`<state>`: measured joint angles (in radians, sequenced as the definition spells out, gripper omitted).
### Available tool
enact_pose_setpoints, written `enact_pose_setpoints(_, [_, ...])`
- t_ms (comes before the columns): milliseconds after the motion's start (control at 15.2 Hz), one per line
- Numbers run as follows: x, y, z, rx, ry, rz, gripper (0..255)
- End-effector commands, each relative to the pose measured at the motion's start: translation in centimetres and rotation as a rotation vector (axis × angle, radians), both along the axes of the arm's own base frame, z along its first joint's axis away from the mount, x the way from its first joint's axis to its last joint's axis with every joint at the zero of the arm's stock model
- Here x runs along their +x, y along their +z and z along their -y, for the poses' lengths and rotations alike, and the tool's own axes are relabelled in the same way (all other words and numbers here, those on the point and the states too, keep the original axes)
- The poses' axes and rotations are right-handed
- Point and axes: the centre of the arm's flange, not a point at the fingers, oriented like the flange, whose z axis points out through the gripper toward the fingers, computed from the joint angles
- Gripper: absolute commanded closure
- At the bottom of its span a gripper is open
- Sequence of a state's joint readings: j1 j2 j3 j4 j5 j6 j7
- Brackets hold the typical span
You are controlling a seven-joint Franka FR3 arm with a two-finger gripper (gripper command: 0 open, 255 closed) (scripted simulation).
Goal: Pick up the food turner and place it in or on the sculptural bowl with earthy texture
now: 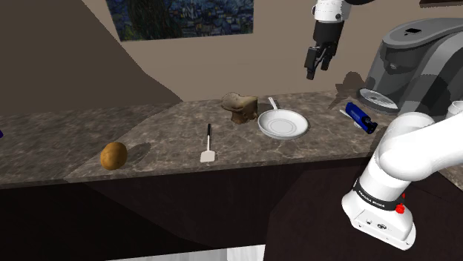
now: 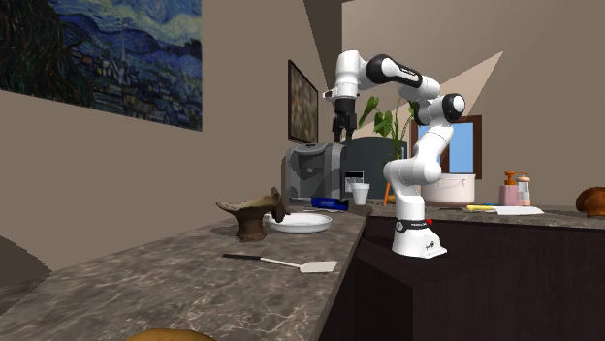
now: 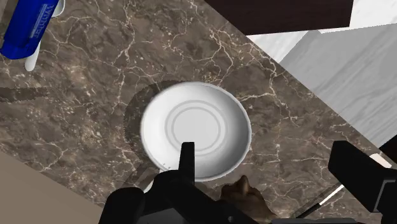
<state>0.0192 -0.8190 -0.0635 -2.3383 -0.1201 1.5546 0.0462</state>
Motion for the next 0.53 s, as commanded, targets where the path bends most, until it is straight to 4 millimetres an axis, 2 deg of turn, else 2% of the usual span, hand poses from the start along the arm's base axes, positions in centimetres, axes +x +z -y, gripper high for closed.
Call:
enact_pose_setpoints(0, [0.0,0.0,0.0,0.000,0.000,0.000,0])
enact_pose_setpoints(462, [4.7,-5.2,-5.9,0.010,-0.119,0.010,0])
